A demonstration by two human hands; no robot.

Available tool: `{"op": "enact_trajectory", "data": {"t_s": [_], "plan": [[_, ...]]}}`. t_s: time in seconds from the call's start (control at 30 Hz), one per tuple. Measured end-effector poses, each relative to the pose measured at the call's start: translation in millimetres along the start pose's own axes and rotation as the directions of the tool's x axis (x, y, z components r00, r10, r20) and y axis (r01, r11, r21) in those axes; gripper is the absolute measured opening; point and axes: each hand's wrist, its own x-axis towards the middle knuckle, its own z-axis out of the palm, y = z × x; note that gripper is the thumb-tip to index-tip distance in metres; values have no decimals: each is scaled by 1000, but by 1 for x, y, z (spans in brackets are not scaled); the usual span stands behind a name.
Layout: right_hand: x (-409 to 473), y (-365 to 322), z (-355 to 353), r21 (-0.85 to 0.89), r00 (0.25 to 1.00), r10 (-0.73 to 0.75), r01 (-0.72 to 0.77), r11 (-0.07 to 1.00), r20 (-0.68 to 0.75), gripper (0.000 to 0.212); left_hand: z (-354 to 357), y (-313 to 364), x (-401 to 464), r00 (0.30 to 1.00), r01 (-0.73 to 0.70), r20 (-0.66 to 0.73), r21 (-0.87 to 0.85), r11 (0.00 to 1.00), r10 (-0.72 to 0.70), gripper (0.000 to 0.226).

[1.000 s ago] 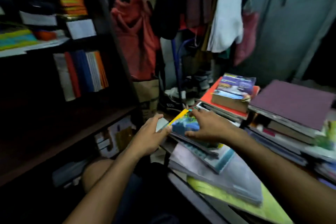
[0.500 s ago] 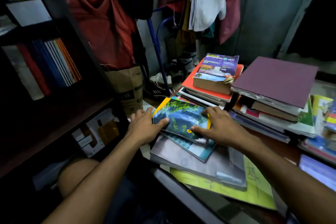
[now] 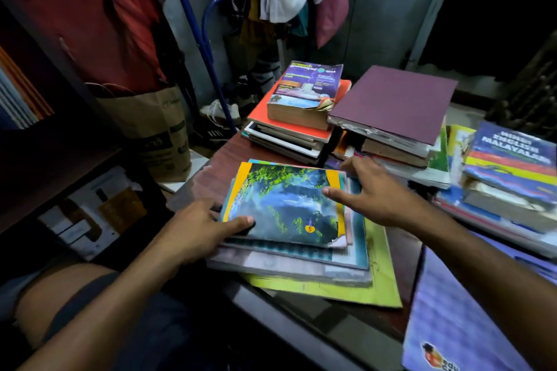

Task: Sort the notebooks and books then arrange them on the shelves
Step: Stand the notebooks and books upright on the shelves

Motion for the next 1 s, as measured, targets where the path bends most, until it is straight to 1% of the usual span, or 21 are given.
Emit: {"op": "enact_trajectory", "data": {"t_s": [0.03, 0.1, 0.17, 0.2, 0.27, 0.33, 0.4, 0.43, 0.47, 0.5, 0.57, 0.63, 0.7, 0.73, 0.77, 0.8, 0.83, 0.87, 0.93, 1.0], "plan": [[-3, 5, 0, -52, 999, 51, -51, 997, -1, 97, 2, 4, -3, 1000, 20, 0, -47, 999, -20, 73], [-9, 10, 0, -166, 990, 132, -123, 978, 45, 108, 5, 10, -6, 998, 51, -21, -62, 997, -52, 71], [-13, 8, 1, -197, 979, 185, -166, 966, 81, 118, 9, 17, -12, 997, 74, -5, -71, 995, -74, 67], [-15, 7, 2, -214, 976, 197, -173, 961, 95, 120, 13, 18, -15, 997, 76, 9, -97, 992, -76, 65], [-21, 3, 0, -272, 972, 204, -166, 948, 117, 113, 21, 22, -22, 996, 85, 18, -171, 982, -84, 61], [-22, 4, -3, -270, 967, 215, -173, 947, 135, 109, 27, 22, -27, 994, 106, 24, -275, 956, -103, 58], [-20, 3, -6, -205, 964, 229, -199, 958, 133, 118, 26, 19, -26, 987, 160, 86, -392, 906, -138, 62], [-19, 4, -5, -163, 965, 229, -207, 965, 125, 119, 24, 19, -26, 979, 201, 130, -434, 878, -160, 64], [-18, 5, -3, -125, 968, 220, -205, 971, 122, 114, 21, 18, -26, 970, 235, 167, -455, 859, -178, 66], [-19, 3, -3, -88, 969, 211, -200, 976, 129, 104, 19, 19, -24, 965, 252, 184, -470, 846, -185, 71], [-24, -4, -5, 18, 976, 189, -192, 981, 113, 78, 16, 23, -21, 968, 246, 170, -493, 835, -185, 81], [-24, -5, -1, 137, 980, 182, -191, 972, 77, 54, 13, 29, -19, 973, 232, 148, -558, 797, -179, 85], [-21, -8, 7, 193, 982, 183, -188, 963, 44, 43, 9, 34, -17, 967, 254, 188, -633, 731, -174, 85], [-20, -14, 10, 191, 984, 176, -178, 965, 27, 47, 8, 32, -17, 964, 261, 211, -652, 712, -161, 75], [-17, -15, 17, 179, 985, 170, -171, 969, 17, 60, 9, 32, -20, 963, 261, 227, -661, 703, -144, 61], [-12, -18, 25, 162, 987, 159, -159, 974, 13, 81, 8, 28, -24, 968, 246, 213, -671, 700, -136, 46], [-6, -18, 34, 168, 988, 152, -152, 974, 8, 100, 8, 24, -28, 973, 229, 187, -682, 694, -137, 36], [2, -14, 45, 188, 988, 156, -156, 970, 15, 110, 6, 20, -31, 979, 202, 150, -697, 688, -136, 31], [15, -27, 61, 237, 994, 103, -110, 965, 39, 109, -11, 5, -41, 988, 141, 64, -736, 662, -141, 27], [23, -67, 71, 273, 999, 26, -33, 962, 30, 102, -40, -17, -54, 986, 86, -28, -762, 642, -165, 26]]}}
